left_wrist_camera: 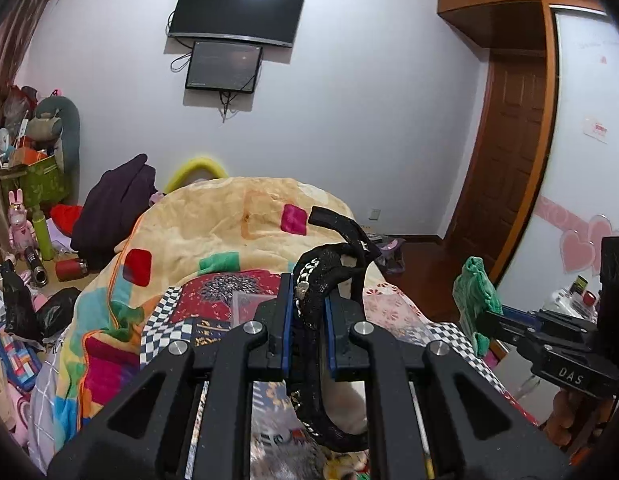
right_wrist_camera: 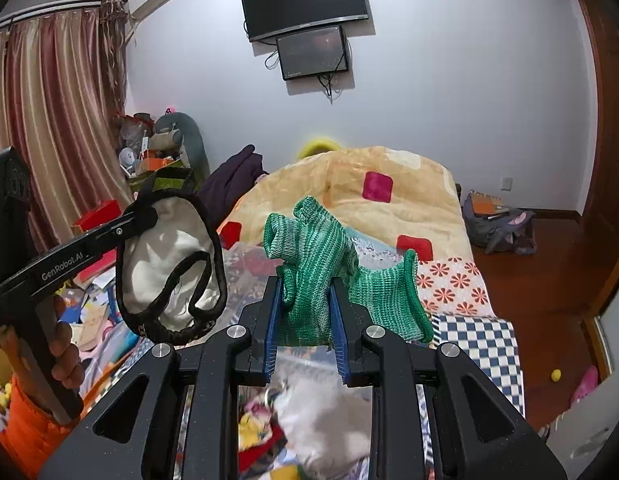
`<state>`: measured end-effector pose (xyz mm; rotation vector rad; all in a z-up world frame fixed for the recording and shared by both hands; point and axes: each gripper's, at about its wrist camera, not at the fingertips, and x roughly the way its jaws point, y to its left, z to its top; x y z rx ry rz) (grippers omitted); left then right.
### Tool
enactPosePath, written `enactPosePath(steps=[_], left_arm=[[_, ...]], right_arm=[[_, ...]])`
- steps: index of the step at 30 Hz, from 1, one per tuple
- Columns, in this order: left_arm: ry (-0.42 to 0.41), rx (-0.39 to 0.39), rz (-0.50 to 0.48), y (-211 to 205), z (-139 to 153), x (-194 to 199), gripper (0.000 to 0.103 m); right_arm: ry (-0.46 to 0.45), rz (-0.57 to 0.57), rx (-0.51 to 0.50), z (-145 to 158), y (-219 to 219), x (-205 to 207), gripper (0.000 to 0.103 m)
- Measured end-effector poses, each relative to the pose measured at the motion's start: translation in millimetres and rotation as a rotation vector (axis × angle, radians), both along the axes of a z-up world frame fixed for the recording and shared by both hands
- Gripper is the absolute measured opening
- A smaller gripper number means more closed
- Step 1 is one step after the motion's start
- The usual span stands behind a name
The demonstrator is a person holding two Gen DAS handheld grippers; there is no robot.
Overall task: Organize soft objects
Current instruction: 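Lift the glove with the right tool while the left tool carries the bra, both releasing into the clear box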
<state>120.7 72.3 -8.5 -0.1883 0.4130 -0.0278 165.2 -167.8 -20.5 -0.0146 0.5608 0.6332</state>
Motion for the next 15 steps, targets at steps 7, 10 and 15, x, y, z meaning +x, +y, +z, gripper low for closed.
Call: enactPosePath(steps=[7,10,15], left_arm=[[0.053,-0.038,0.018,15.6,-23.7,39.0,0.013],[0.092,-0.047,0.019,19.3,-39.1,57.0,0.013],[0.167,-0.023,0.005,13.9,-65.3,77.5,0.013]], right_arm=[[0.044,0.01,-0.044,-18.6,17.5,28.8,0.021],[0.082,0.019,-0.071,-32.9,24.3,42.5,0.021],[0.15,0.037,-0.136,-59.6,36.1,57.8,0.021]])
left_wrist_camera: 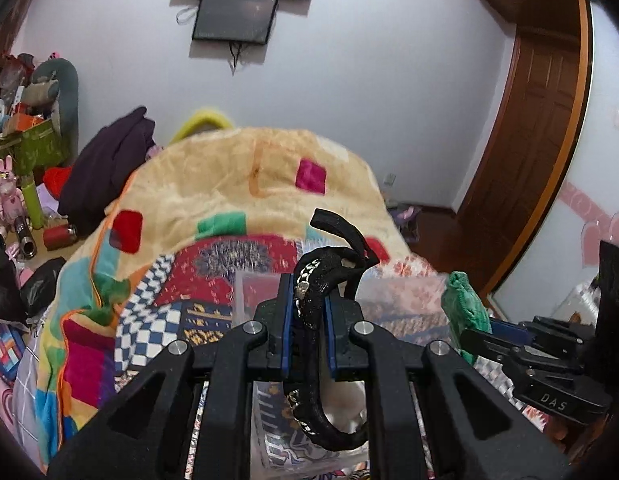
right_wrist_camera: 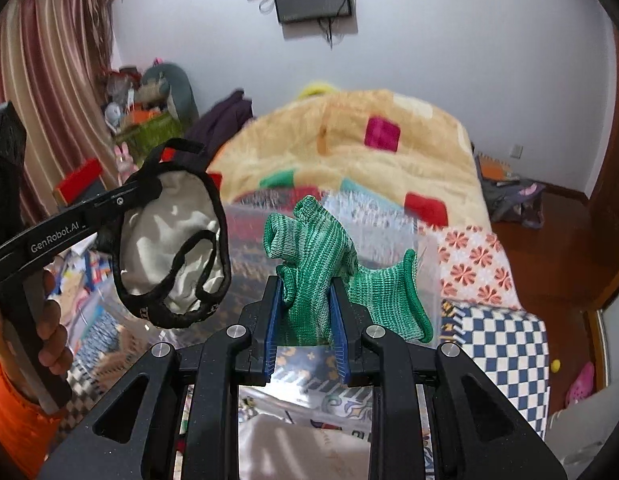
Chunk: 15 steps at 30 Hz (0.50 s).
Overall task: Organize soft objects
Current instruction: 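Lift the glove with the right tool while the left tool carries the bra, both releasing into the clear box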
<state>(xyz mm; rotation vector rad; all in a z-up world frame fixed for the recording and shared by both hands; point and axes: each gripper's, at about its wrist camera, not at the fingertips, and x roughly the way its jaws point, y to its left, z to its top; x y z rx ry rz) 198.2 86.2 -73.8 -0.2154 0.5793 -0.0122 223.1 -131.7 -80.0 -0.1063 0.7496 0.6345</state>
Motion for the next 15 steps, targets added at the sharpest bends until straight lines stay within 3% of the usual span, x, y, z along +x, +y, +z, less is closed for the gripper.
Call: enactPosePath(steps=[10,13,15], left_arm=[[0.1,0.083,-0.052,-22.5,-26.9,10.6,0.016],[0.11,0.086,-0.058,-24.0,-27.1,9.4,0.023],[0.113,0.087,-0.058,-24.8,-26.3,7.6,0.031]], right_arm=[[0.077,0.039,-0.098,-27.1,15.6,4.8,0.025],[0.081,0.039,-0.101,-26.1,14.7,3.3,0.033],[0.069,0.034,-0.101,-22.6,13.6,2.4,0.047]])
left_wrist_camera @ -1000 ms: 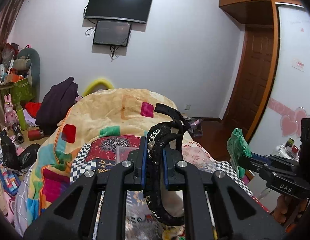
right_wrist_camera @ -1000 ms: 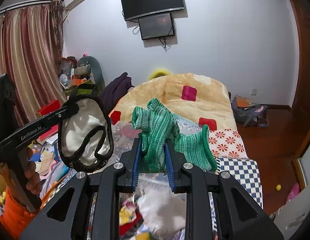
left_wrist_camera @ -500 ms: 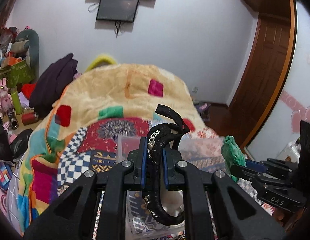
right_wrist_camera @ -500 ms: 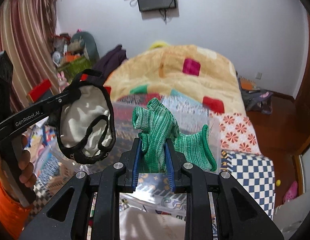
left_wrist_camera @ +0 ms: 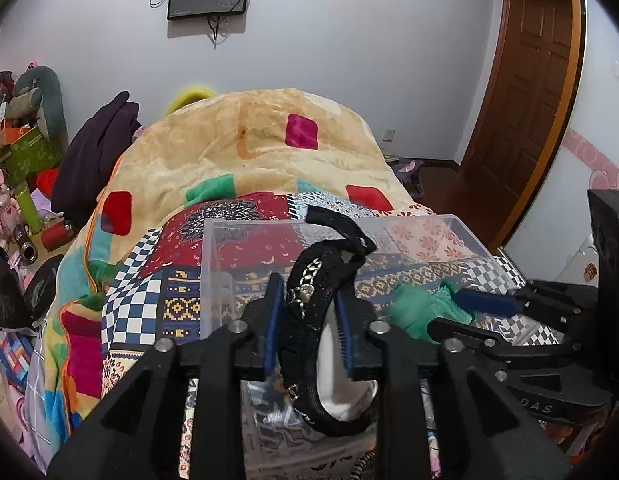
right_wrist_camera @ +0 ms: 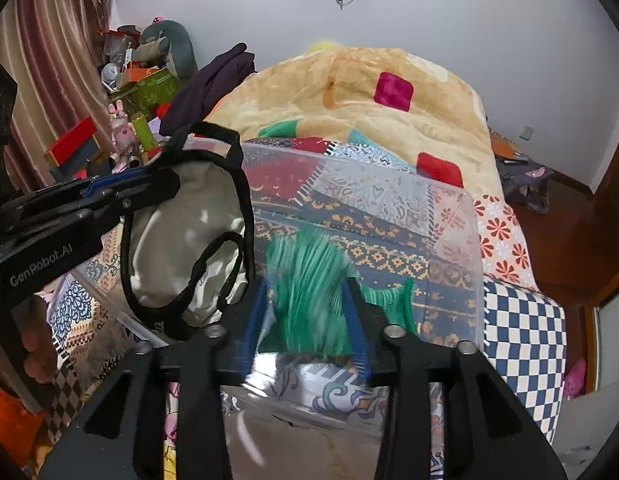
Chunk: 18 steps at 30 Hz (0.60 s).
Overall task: Organize soft objects
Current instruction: 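Lift the glove with the right tool while the left tool carries the bra, both releasing into the clear box, then grasp the white drawstring bag with the right tool while the left tool grasps the floral fabric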
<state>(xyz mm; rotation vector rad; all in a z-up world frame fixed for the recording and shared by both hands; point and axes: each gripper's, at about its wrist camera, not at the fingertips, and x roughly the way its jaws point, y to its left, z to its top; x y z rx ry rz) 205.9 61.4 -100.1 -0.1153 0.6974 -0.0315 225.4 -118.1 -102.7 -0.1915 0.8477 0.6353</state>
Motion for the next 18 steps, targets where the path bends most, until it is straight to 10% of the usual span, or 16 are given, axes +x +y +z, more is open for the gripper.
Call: enactPosePath(steps=[18], left_arm=[[-0.189,0.101,-0.007,-28.0,64.1,-72.5,0.083]], right_arm=[[-0.193,-0.032,0.116,77.7,-36.8,-50.1,0.079]])
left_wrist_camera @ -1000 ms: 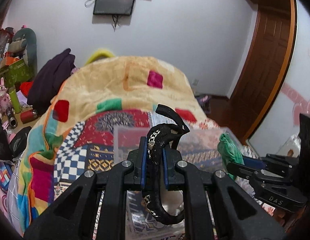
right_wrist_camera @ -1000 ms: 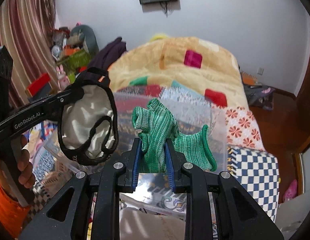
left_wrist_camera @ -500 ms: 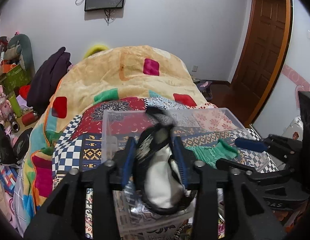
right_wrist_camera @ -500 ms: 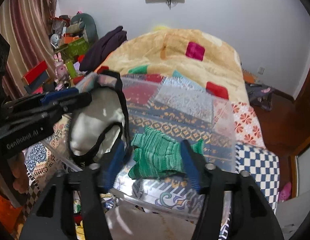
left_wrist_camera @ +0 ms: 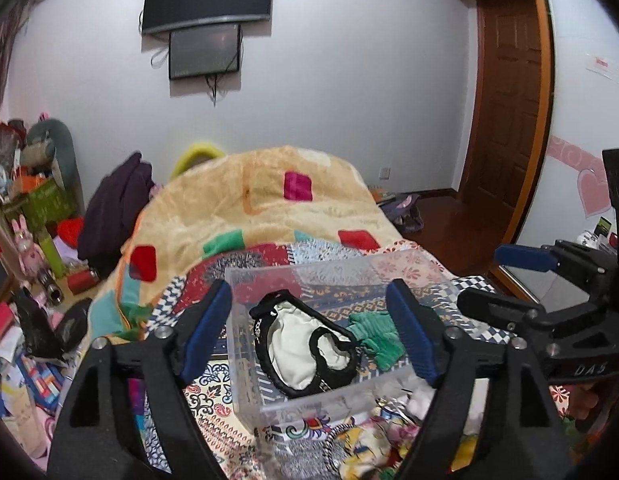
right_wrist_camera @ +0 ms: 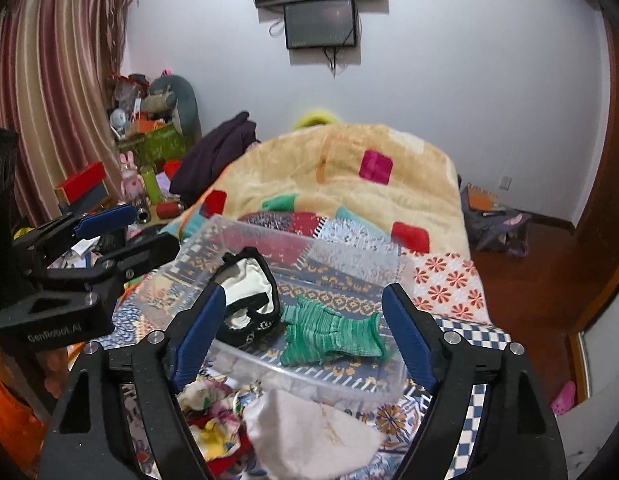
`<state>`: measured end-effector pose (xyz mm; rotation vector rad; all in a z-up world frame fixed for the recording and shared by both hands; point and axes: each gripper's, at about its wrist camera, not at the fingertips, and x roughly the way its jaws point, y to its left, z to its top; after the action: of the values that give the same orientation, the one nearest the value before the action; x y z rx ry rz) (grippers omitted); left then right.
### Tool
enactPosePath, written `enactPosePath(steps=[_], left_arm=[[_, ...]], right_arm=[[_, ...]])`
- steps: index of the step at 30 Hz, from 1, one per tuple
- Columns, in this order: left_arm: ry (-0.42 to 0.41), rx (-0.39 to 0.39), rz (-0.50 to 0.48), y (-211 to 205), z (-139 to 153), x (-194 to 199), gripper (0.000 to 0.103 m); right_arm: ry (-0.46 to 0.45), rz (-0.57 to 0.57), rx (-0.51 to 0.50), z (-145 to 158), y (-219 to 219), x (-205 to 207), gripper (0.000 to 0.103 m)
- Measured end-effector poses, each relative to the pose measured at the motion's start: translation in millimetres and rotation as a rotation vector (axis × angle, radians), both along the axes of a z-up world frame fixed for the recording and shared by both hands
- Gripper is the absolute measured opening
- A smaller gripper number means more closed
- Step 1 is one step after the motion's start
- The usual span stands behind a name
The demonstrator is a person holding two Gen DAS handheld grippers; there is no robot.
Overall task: Organize soft objects
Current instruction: 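Grasp the white drawstring bag with the right tool while the left tool grasps the floral fabric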
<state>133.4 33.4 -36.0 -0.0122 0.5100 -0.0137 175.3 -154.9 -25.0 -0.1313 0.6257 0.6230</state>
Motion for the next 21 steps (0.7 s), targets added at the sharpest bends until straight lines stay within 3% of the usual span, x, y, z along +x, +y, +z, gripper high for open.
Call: enactPosePath(steps=[4,11,16,21], left_arm=[[-0.031,0.014,-0.017,-11.3,7.8,-20.8,0.093],[-0.009,0.005,-0.057,-24.8,4.3,-47.2,0.098],[0.054,-0.004,-0.07,-28.1,-20.4,-56.7,0.098],[0.152,-0.007,-0.072,-31.8,-62.9,-54.3,0.097]], right_arm=[[-0.024,-0.009,0.021,9.9,-10.5,-14.8,0.082],[-0.024,-0.026,0.028,8.3,-25.3,-35.0,0.082],[0.027,-0.036,0.022,-10.0,-32.5,-38.5,0.082],[0.105,-0.044,-0.009,-41.5,-35.0,-34.6,0.082]])
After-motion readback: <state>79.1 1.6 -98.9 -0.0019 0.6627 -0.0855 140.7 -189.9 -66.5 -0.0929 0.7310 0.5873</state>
